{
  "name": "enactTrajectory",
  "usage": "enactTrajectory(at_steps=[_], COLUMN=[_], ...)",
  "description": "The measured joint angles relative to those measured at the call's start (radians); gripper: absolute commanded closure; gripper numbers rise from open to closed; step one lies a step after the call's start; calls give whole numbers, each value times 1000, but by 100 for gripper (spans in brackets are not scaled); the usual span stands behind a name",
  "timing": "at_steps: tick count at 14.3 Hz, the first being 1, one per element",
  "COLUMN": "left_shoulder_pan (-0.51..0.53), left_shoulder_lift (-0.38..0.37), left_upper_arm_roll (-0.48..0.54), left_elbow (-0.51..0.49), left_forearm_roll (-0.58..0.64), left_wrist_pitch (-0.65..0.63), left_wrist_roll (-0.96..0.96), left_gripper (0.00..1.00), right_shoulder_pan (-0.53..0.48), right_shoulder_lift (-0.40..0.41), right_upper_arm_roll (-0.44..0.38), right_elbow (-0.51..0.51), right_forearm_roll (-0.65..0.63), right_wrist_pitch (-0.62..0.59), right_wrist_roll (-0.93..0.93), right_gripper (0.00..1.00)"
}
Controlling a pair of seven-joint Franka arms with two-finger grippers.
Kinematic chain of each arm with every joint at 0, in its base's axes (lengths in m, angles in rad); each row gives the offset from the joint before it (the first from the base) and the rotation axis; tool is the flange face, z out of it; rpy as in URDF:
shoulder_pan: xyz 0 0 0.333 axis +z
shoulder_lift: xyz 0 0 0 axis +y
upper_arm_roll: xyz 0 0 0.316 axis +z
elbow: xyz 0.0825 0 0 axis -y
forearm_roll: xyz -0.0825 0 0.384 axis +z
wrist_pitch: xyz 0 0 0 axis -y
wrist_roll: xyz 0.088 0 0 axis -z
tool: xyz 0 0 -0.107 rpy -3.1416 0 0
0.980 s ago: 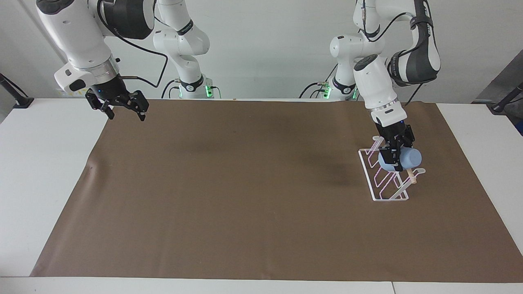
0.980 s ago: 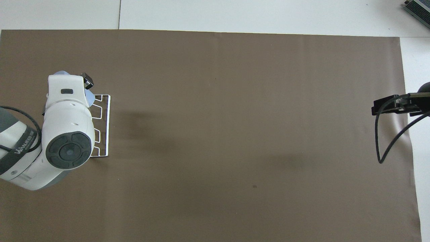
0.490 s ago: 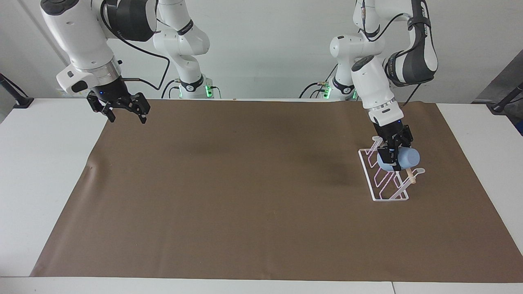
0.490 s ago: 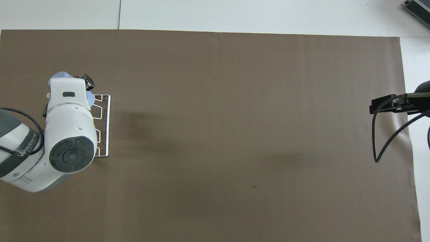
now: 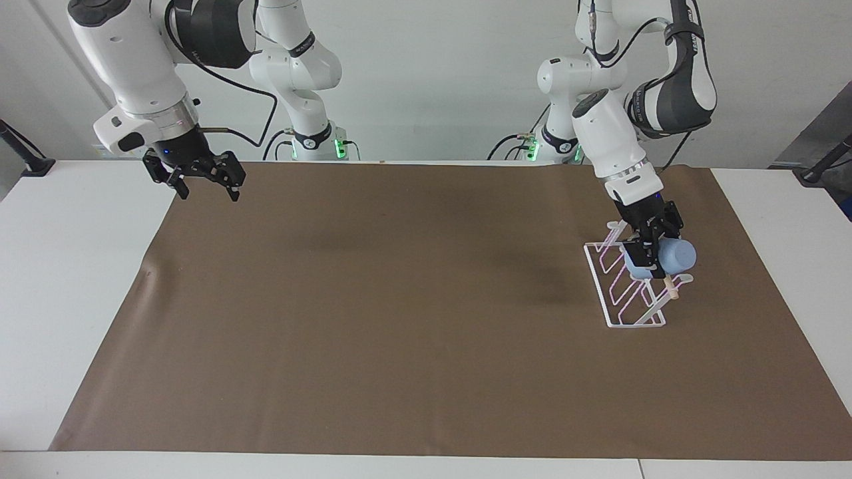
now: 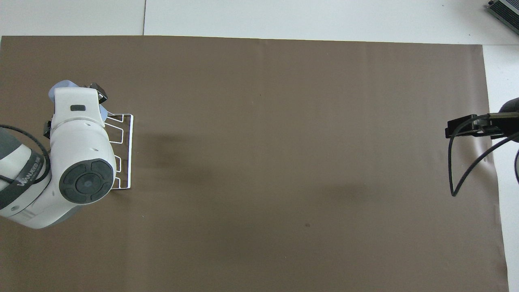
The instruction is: Hang cup on cup holder
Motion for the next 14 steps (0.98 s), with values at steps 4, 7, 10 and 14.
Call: enactTrajectory(at_steps=[4,7,10,14], left_shoulder_pan=[-1,-1,-1,-1], left_shoulder_lift=[2,2,1,20], left_upper_arm_roll=[-2,-4,-6,-2], left_elbow=[-19,-23,-25,19], left_forearm_roll=[3,29,43,43], left_wrist_pitch=[0,1,5,1], left_wrist_roll=[-7,-36,-59,-75], left_gripper=[100,100,100,100], right_shoulder_pan=[0,0,0,0], right_shoulder_lift=[0,0,0,0], right_upper_arm_roll=[0,0,0,0], right_elbow=[0,0,0,0], right_forearm_roll=[0,0,0,0], right_wrist_pitch=[0,0,0,0], right_wrist_roll=[0,0,0,0], right_gripper=[0,0,0,0])
